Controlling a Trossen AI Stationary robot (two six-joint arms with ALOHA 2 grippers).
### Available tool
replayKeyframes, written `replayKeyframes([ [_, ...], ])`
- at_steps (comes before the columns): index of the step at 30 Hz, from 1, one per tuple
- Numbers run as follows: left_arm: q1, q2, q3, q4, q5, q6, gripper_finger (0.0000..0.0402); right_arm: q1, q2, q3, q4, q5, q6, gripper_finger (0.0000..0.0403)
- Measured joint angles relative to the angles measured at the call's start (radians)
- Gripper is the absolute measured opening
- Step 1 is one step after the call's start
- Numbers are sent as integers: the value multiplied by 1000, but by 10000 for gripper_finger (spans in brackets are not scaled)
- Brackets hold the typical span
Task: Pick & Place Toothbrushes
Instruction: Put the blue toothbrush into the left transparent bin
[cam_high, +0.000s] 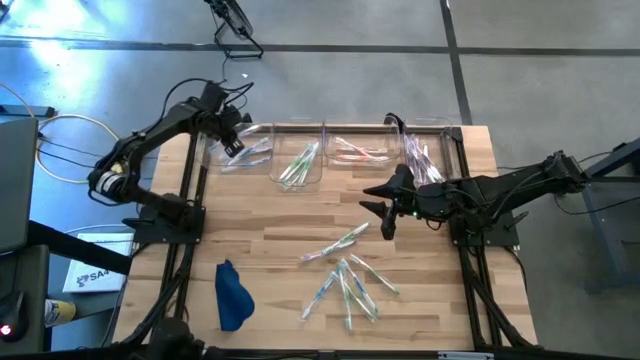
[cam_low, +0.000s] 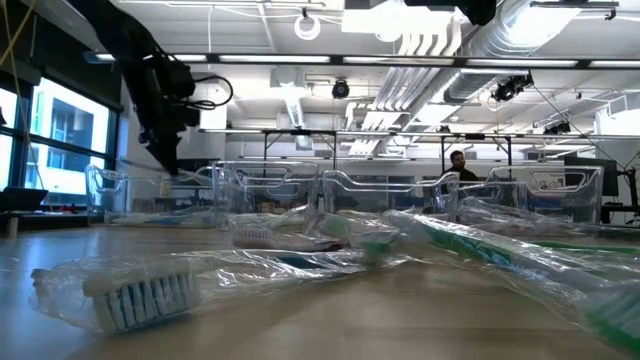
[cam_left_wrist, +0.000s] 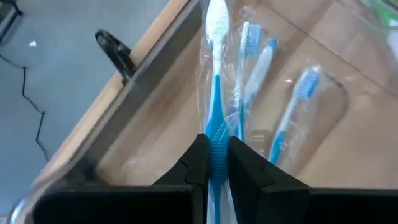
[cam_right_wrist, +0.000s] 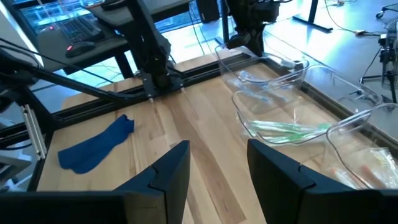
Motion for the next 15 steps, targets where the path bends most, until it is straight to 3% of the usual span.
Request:
replayKeyframes([
  [15, -3, 165, 0, 49, 36, 51, 31, 0, 0, 0, 0, 1, 45, 152],
])
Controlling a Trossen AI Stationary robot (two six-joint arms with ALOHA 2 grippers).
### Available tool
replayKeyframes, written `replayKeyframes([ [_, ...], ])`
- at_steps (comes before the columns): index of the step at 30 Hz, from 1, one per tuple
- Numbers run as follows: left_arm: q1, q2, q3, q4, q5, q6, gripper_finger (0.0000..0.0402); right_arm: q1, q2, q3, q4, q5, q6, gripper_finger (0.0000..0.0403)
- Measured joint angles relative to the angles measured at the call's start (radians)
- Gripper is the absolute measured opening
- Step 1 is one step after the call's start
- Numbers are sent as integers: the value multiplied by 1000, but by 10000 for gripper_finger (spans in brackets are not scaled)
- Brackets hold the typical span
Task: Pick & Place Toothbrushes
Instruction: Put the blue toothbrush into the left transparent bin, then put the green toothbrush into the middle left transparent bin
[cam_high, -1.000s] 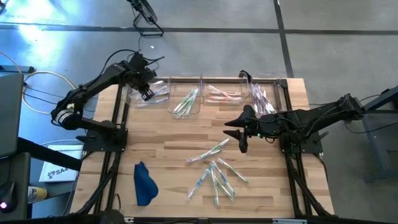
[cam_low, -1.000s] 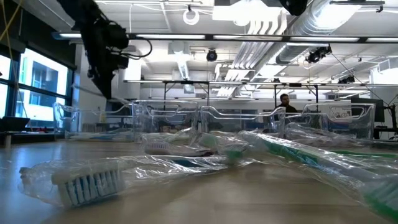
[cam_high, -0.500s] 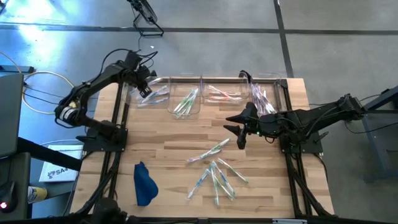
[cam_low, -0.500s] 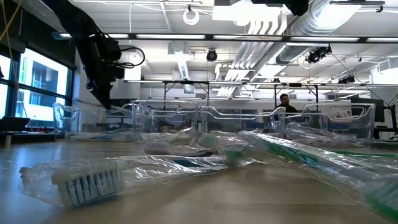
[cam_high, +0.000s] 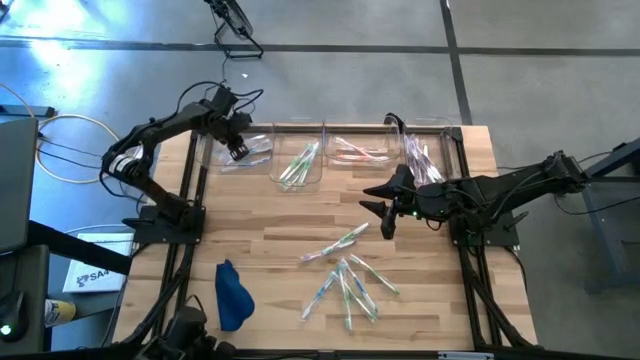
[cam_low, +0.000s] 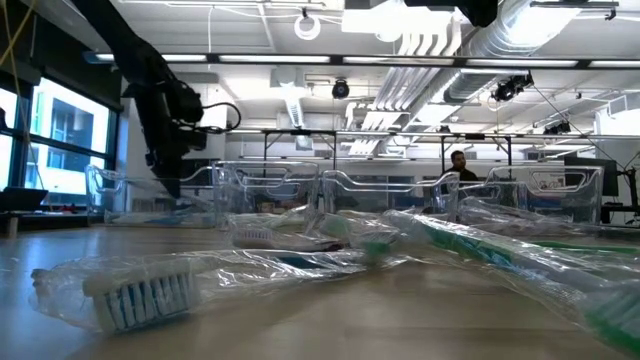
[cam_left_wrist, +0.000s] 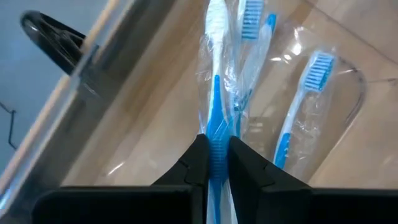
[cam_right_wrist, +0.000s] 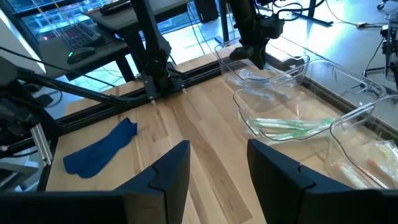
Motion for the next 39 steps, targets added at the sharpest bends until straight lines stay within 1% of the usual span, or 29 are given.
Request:
replayKeyframes([
  [7, 0, 35, 0, 1, -1, -2, 33, 0, 0, 0, 0, 0, 3, 152],
  [10, 0, 35, 0, 9, -3, -8, 44, 0, 0, 0, 0, 0, 3, 152],
  [13, 0, 35, 0, 8, -3, -9, 68, 0, 0, 0, 0, 0, 3, 152],
  [20, 0, 35, 0, 9, -3, -9, 139, 0, 0, 0, -1, 0, 0, 152],
  [23, 0, 35, 0, 9, -3, -9, 158, 0, 0, 0, 0, 0, 0, 152],
  [26, 0, 35, 0, 14, -4, -9, 164, 0, 0, 0, -1, 0, 0, 152],
  [33, 0, 35, 0, 16, -4, -11, 166, 0, 0, 0, 0, 0, 0, 152],
  [39, 0, 35, 0, 68, -4, -16, 166, 0, 0, 0, 0, 0, 1, 152],
])
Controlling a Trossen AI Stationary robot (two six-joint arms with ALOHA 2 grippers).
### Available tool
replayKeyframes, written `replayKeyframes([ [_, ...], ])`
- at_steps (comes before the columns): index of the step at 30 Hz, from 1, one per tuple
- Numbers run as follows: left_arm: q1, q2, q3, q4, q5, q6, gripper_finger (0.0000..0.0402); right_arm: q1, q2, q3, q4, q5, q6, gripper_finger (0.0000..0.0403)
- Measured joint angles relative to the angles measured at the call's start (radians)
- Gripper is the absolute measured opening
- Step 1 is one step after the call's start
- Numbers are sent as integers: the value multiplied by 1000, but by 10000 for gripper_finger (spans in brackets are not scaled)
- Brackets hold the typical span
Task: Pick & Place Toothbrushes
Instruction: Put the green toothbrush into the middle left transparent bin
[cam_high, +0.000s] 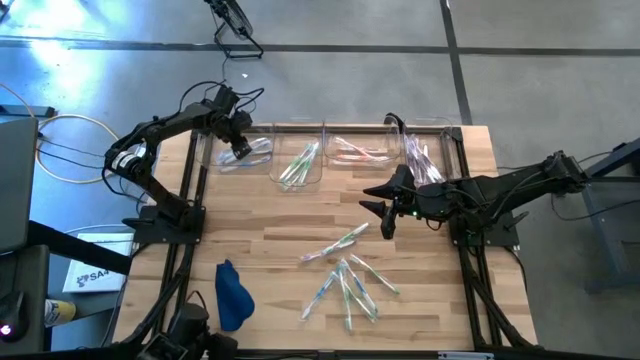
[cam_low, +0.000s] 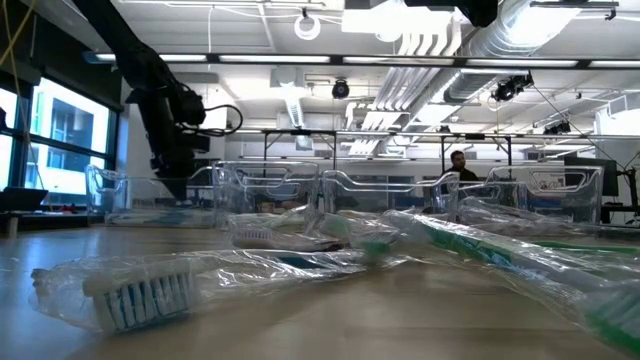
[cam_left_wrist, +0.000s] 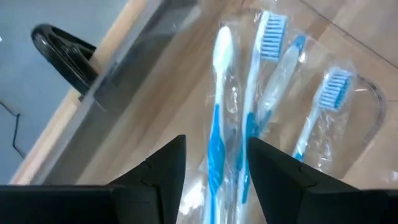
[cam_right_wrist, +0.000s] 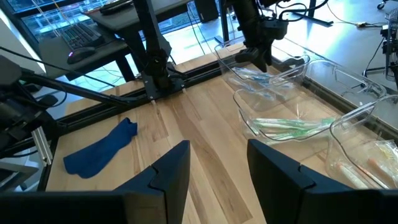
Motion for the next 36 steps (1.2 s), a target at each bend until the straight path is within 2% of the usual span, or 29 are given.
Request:
replayKeyframes([
  [36, 0, 0, 0, 16, -1, -15, 167, 0, 0, 0, 0, 0, -1, 152],
])
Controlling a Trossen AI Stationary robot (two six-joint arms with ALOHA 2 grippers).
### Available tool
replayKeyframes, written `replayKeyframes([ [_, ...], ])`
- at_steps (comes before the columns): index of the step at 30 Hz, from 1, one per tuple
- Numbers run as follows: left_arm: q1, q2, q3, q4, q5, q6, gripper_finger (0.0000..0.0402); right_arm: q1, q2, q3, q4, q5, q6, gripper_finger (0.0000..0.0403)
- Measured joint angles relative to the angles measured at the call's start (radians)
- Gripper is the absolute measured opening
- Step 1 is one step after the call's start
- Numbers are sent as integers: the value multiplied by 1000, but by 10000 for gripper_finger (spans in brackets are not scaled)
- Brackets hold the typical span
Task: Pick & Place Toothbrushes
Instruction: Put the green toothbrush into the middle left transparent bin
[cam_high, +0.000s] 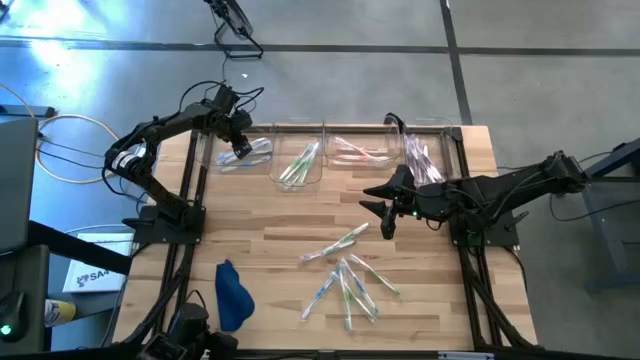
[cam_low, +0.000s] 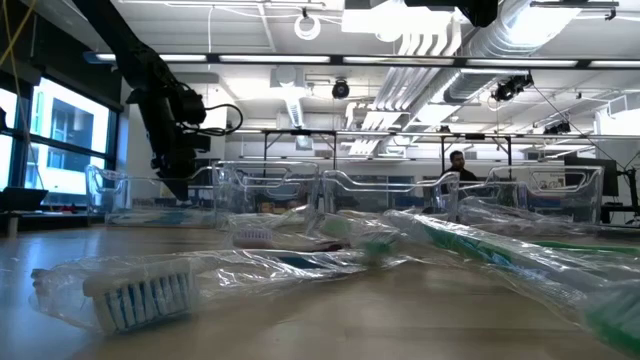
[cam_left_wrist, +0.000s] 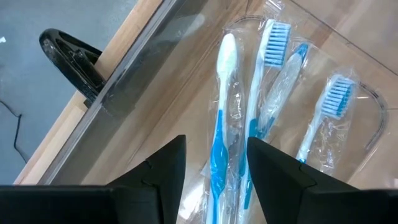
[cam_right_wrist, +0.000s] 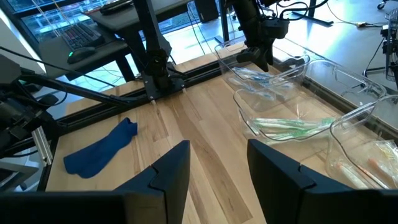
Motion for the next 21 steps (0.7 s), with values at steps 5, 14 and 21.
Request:
replayKeyframes([
  [5, 0, 0, 0, -1, 0, -5, 167, 0, 0, 0, 0, 0, 0, 152],
  [14, -1, -8, 0, -16, 29, -49, 167, 0, 0, 0, 0, -3, 0, 152],
  [21, -40, -101, 0, -14, 29, -21, 167, 0, 0, 0, 0, -4, -1, 152],
])
